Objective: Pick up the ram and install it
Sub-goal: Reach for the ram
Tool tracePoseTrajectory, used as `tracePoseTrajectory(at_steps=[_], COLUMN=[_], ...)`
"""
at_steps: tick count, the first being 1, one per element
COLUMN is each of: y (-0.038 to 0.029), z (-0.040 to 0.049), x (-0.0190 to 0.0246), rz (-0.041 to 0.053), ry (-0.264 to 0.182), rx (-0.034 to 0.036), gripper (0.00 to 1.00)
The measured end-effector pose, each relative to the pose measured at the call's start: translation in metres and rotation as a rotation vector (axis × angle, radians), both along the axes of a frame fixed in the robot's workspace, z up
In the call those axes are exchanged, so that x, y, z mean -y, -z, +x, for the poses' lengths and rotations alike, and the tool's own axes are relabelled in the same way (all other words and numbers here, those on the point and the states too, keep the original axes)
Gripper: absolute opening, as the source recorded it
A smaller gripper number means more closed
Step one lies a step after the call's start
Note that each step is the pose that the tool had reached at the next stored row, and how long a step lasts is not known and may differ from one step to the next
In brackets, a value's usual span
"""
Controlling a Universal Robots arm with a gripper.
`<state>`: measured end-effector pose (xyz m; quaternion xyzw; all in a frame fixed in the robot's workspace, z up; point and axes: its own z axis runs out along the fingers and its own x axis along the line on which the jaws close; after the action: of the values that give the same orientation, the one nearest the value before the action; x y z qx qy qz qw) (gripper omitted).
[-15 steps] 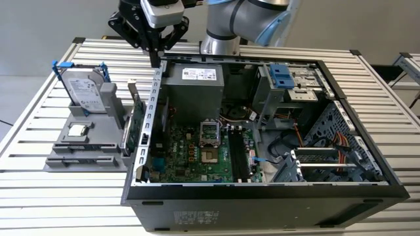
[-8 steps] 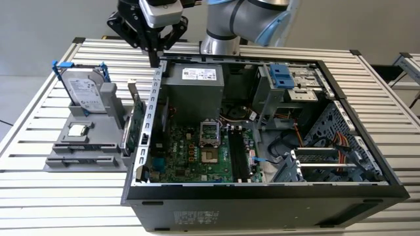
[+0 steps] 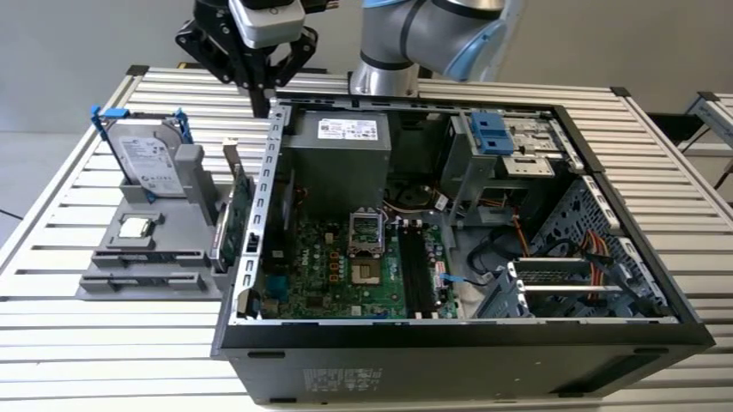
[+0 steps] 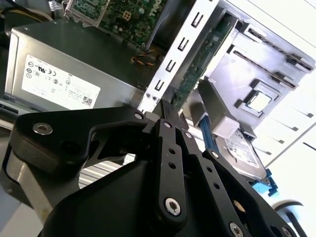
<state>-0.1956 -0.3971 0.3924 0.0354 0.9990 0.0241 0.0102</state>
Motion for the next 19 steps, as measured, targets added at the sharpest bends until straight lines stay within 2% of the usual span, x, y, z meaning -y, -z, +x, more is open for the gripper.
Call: tracePoseTrajectory(at_steps=[19], y=[0.0000], z=[-0.0213], x=[-0.0003], rz=[0.0000], ry=[0.000], rx=[0.0000], gripper=[0.00])
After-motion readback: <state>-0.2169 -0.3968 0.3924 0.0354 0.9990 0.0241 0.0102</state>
